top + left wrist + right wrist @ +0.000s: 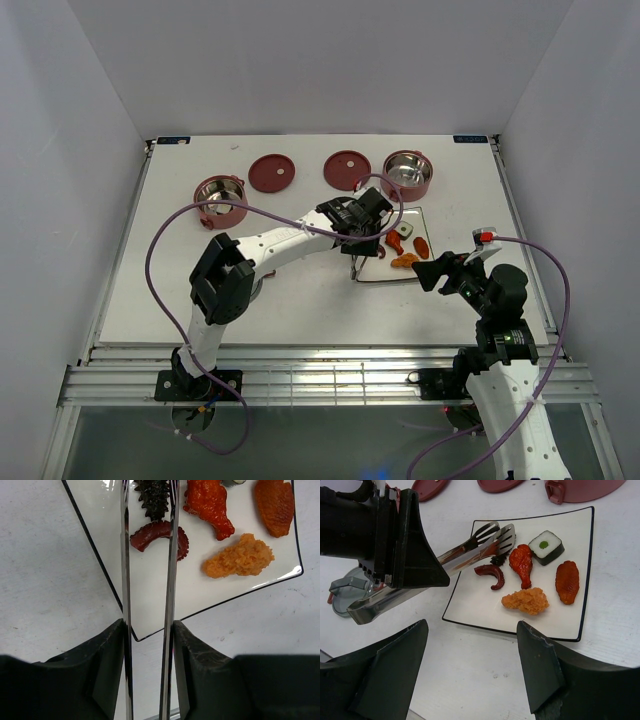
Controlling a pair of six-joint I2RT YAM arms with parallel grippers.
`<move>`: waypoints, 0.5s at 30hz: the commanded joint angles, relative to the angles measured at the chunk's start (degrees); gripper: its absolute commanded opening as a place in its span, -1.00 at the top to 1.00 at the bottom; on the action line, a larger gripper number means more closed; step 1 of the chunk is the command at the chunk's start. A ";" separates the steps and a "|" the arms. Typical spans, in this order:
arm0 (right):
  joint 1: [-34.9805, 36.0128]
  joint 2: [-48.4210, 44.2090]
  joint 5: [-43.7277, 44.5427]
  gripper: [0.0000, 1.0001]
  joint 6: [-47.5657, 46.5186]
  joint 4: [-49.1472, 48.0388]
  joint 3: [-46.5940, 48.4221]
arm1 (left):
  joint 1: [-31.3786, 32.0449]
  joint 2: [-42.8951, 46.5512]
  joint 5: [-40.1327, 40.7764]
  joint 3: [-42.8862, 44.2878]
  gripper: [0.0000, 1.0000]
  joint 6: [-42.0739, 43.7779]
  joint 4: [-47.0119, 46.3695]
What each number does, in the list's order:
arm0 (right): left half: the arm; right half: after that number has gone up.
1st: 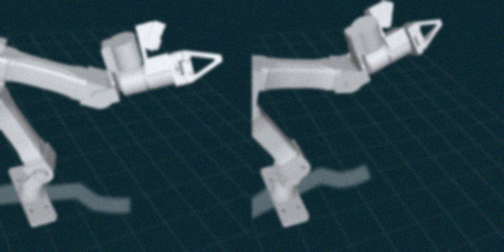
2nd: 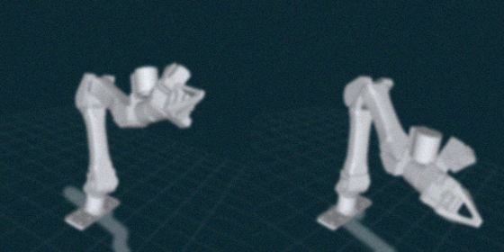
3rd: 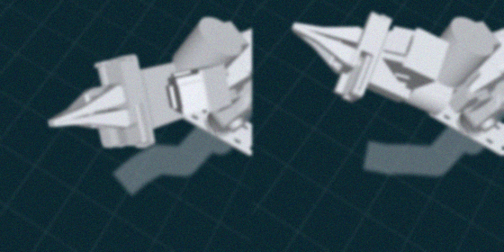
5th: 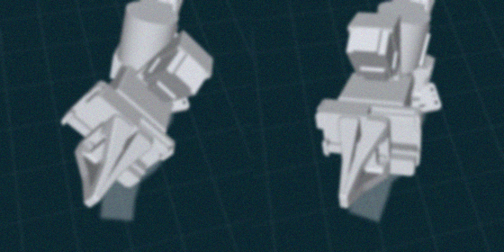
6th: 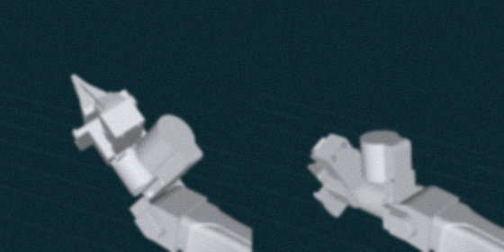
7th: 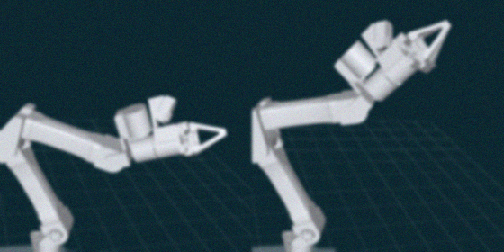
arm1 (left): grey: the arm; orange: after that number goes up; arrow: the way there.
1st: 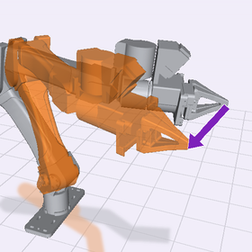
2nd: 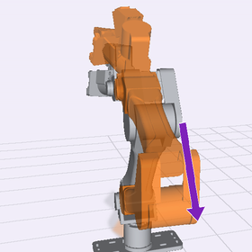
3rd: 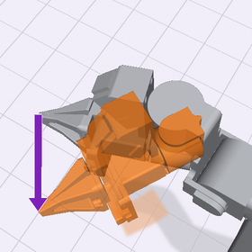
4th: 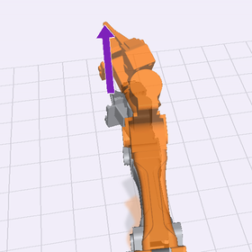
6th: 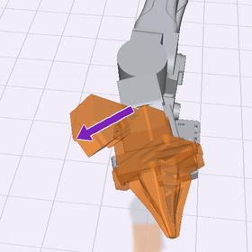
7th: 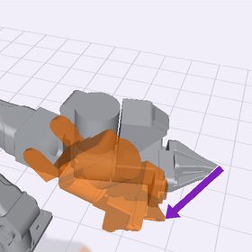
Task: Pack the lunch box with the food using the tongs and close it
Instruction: Pick up the fake food from the plate.
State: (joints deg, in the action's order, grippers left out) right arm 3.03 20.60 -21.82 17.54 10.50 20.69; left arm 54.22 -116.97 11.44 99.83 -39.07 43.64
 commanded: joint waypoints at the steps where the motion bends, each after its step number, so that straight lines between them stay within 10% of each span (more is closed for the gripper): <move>1: 0.05 -0.65 -0.85 -0.54 -0.31 -0.92 1.37 | 0.19 0.78 1.48 2.03 0.00 -0.39 0.39; 15: -0.04 -0.56 -0.41 -0.54 -0.40 -0.57 1.72 | 0.01 -1.51 1.56 4.23 0.00 1.01 1.10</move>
State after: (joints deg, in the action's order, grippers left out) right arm 3.03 20.56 -21.82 17.54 10.52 20.69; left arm 54.22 -118.15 12.03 102.19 -38.52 44.64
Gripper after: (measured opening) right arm 0.774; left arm 0.505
